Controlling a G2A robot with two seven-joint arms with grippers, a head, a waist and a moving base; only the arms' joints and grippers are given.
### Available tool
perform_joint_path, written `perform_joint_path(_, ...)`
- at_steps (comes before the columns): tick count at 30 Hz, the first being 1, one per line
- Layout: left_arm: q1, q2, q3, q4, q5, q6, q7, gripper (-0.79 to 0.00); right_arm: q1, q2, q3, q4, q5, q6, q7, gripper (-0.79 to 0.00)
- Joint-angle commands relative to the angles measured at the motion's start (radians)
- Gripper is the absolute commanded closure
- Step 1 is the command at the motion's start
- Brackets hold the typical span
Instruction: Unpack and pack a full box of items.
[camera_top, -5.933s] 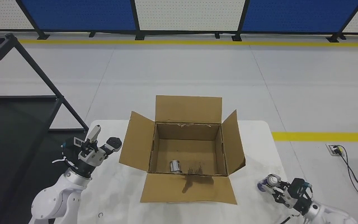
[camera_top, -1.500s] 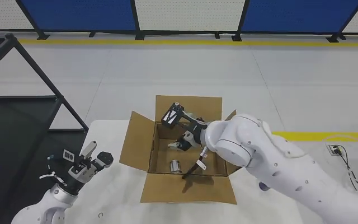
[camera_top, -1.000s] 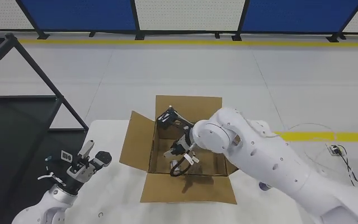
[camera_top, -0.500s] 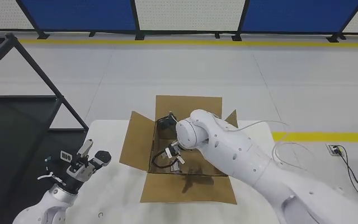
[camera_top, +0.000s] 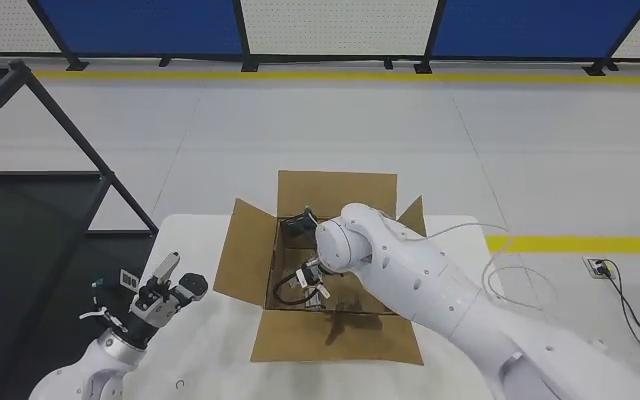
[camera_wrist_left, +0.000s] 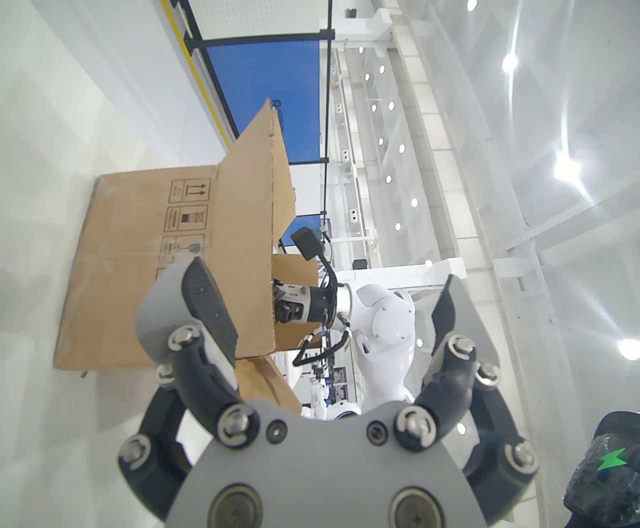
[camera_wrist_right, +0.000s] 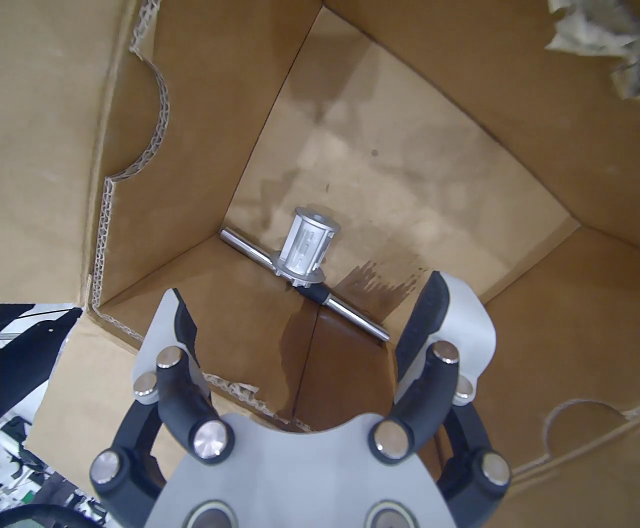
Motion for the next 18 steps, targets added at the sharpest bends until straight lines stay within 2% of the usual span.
perform_joint_path(1, -0.002, 0.001, 0.012, -0.003, 0.014, 0.004, -0.001, -0.785, -0.005, -0.018, -0.003, 0.031, 0.005, 0.015, 0.006, -0.785)
perform_joint_path(10, 0.01, 0.002, 0.036, -0.028, 0.025, -0.004, 0.0, -0.785, -0.02, -0.118, -0.017, 0.211, 0.011, 0.001, 0.002, -0.785)
perform_joint_path(18, 0.016, 0.004, 0.049, -0.032, 0.021, 0.0, -0.004, -0.785, -0.043, -0.194, -0.015, 0.342, -0.003, -0.011, -0.094, -0.785)
